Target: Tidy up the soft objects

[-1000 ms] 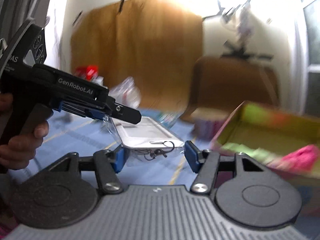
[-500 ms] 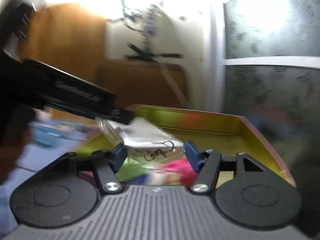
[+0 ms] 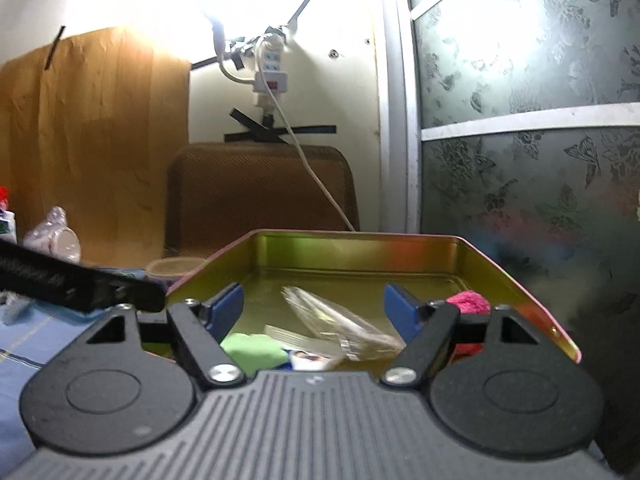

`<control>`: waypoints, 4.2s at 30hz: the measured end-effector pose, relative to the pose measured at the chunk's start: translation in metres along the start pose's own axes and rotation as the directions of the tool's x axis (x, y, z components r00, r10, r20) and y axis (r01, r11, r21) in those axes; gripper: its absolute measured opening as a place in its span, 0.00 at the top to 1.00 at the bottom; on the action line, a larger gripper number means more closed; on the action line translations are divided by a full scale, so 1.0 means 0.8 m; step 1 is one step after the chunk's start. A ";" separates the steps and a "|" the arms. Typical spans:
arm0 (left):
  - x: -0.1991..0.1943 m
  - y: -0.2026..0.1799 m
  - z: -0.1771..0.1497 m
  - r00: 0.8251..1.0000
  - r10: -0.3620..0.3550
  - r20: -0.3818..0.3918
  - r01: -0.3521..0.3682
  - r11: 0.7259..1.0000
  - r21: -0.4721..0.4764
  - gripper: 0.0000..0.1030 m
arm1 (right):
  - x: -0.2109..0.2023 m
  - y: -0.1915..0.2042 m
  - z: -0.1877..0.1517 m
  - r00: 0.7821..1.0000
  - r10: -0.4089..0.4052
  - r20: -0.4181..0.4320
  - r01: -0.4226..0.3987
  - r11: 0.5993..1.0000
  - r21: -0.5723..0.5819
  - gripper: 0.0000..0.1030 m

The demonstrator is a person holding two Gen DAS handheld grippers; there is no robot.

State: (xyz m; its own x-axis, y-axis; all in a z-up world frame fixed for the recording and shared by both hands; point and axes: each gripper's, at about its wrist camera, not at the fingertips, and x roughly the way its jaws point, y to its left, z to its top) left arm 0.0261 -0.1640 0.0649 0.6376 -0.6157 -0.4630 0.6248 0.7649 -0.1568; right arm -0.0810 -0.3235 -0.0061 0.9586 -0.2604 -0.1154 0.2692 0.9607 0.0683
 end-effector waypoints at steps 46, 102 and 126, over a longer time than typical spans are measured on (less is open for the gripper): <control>-0.143 0.256 -0.097 0.976 0.203 0.078 -0.164 0.923 -0.347 0.33 | 0.083 0.236 -0.020 0.475 0.754 -0.454 -0.626 0.652 0.427 0.78; 0.031 -0.080 0.030 0.998 -0.001 -0.061 0.007 0.996 0.088 0.30 | -0.026 -0.053 0.009 1.000 -0.006 0.004 0.005 0.981 0.192 0.47; -0.042 0.118 -0.046 0.896 0.428 -0.120 -0.439 0.894 -0.090 0.25 | -0.031 0.124 0.005 0.957 0.276 -0.093 -0.274 0.961 0.038 0.44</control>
State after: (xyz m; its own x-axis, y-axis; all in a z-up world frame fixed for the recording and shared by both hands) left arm 0.0471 -0.0640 0.0340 0.7845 -0.2010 -0.5866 0.2375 0.9713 -0.0152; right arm -0.0777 -0.2218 0.0078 0.9827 0.0254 -0.1833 -0.0006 0.9909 0.1344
